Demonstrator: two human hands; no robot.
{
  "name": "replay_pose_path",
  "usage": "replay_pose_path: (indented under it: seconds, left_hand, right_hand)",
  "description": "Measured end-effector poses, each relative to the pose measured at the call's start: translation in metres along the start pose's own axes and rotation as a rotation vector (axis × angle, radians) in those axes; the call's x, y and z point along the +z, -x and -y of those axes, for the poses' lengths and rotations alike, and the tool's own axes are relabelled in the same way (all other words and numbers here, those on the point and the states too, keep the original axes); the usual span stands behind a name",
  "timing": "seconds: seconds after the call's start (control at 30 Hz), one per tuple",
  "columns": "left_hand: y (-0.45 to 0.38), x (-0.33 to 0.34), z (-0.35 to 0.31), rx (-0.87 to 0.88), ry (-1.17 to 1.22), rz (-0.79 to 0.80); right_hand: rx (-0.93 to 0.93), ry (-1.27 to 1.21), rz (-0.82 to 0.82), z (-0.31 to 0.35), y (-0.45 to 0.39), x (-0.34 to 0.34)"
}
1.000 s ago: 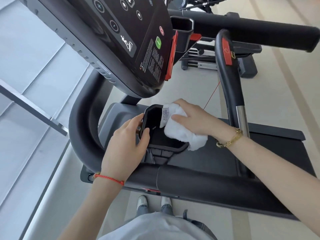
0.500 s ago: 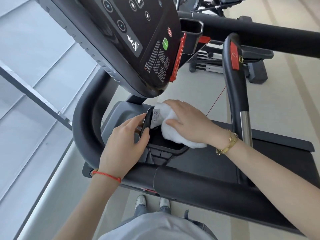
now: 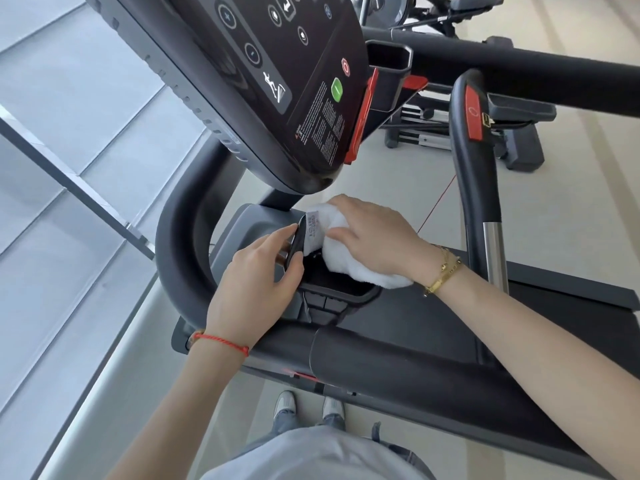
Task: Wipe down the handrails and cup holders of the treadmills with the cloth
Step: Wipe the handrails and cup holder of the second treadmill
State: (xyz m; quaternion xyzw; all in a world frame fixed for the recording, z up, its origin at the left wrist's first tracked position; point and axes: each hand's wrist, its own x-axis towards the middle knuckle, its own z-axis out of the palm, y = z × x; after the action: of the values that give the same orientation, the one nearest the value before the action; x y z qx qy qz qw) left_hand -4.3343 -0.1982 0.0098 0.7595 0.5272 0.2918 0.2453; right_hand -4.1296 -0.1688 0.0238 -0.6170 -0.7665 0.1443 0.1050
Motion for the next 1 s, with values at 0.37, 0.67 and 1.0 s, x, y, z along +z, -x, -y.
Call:
replay_pose_path:
  seconds: [0.37,0.67,1.0]
  left_hand:
    - [0.001,-0.001,-0.001,0.001,-0.006,0.011]
    - [0.000,-0.001,0.002,0.024,-0.028,0.052]
    - [0.002,-0.008,0.002,0.159,-0.015,0.048]
  right_hand:
    - [0.339,-0.408,-0.034,-0.001,0.034,0.006]
    - [0.483,-0.564,-0.064,0.013,0.056,0.013]
    - [0.682,-0.653,-0.227,0.046,0.098,0.014]
